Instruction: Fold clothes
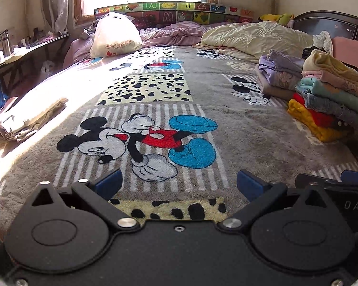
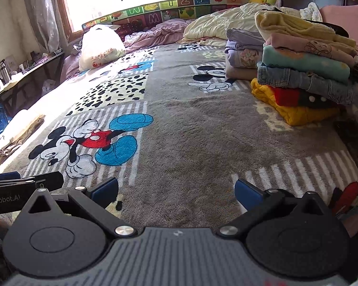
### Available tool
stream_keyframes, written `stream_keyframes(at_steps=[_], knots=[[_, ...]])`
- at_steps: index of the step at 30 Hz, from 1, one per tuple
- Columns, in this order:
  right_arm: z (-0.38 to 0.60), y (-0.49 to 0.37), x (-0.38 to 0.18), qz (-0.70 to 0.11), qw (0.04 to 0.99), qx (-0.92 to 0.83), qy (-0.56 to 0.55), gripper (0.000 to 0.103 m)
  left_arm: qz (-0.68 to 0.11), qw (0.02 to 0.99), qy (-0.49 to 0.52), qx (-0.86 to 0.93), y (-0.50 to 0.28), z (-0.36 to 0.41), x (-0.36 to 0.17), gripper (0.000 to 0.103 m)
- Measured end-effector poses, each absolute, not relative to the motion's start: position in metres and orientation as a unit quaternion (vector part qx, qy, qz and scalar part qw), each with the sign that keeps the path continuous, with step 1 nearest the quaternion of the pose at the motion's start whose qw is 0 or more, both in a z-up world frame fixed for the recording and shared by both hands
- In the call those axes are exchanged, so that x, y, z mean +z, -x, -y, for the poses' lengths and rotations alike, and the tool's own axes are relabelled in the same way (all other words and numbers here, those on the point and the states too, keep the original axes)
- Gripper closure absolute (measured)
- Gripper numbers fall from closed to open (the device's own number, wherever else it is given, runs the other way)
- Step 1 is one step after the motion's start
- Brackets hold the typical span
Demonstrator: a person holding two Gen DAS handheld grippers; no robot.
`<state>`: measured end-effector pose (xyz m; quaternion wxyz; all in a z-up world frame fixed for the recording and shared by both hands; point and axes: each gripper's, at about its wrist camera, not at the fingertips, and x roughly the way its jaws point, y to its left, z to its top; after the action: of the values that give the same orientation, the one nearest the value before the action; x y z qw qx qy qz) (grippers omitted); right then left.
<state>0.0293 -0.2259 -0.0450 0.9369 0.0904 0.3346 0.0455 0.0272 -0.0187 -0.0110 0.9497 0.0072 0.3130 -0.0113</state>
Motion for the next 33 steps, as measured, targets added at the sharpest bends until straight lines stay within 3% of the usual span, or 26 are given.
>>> stream_keyframes(at_steps=[9,21,33], knots=[[0.214,-0.014,-0.016,-0.326,0.942,0.049,-0.065,0.0,-0.311,0.95,0.027,-0.03,-0.012,0.006,0.005,0.0],[0.202,0.0,0.012,-0.309,0.947,0.067,-0.057,0.0,-0.285,0.958,-0.001,0.0,0.003,0.0,0.024,0.0],[0.193,-0.004,0.014,-0.317,0.943,0.086,-0.058,0.0,-0.284,0.959,-0.008,0.012,0.005,-0.008,0.023,0.0]])
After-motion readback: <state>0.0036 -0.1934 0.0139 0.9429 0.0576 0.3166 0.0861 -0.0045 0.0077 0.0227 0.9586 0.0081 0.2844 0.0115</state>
